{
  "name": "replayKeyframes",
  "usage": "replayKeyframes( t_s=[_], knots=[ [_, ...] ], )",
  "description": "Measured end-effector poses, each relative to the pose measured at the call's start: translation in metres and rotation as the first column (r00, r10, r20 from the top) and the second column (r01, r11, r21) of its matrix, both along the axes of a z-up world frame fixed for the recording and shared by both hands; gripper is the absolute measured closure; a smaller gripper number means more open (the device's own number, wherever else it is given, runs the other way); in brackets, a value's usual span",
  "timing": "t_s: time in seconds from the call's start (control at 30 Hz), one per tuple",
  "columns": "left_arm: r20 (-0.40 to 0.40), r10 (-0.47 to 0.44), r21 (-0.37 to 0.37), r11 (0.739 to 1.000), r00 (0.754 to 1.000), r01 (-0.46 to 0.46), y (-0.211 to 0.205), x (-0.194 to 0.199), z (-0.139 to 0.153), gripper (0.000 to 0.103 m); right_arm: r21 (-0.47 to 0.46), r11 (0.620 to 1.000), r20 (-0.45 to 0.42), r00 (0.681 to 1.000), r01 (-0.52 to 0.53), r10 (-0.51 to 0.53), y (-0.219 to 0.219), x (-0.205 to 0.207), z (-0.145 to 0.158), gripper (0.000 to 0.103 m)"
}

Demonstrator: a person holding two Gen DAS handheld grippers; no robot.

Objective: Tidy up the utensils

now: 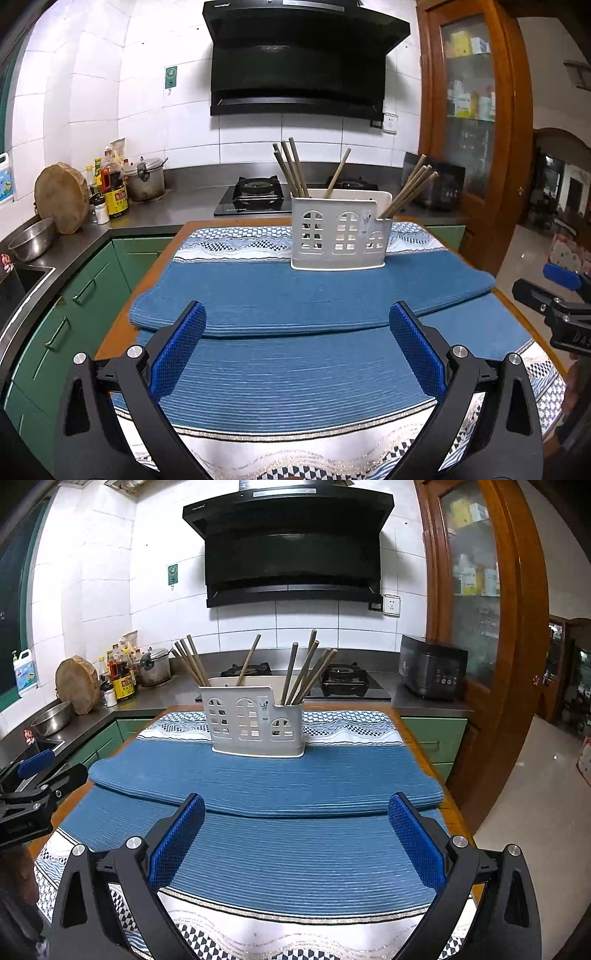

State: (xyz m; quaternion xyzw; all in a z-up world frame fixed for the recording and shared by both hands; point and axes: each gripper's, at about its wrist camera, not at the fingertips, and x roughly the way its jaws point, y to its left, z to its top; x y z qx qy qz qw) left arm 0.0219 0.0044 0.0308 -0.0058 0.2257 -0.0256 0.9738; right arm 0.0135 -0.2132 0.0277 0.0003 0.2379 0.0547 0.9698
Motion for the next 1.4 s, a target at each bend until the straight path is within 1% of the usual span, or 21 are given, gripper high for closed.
replayKeyframes(
  t_s=[0.63,1.4],
  knots=[
    [0.007,-0.014,0.002,1.000,1.000,0.014,-0.003,-0.005,0.001,0.005,-0.014,1.000,-0.001,1.000,-0.017,0.017,0.007,0.000,-0.001,0.007],
    [-0.009,-0.014,0.001,1.000,1.000,0.014,-0.002,-0.003,-0.003,0.005,-0.020,0.999,-0.013,1.000,-0.029,0.029,0.012,0.002,-0.004,0.007]
  ],
)
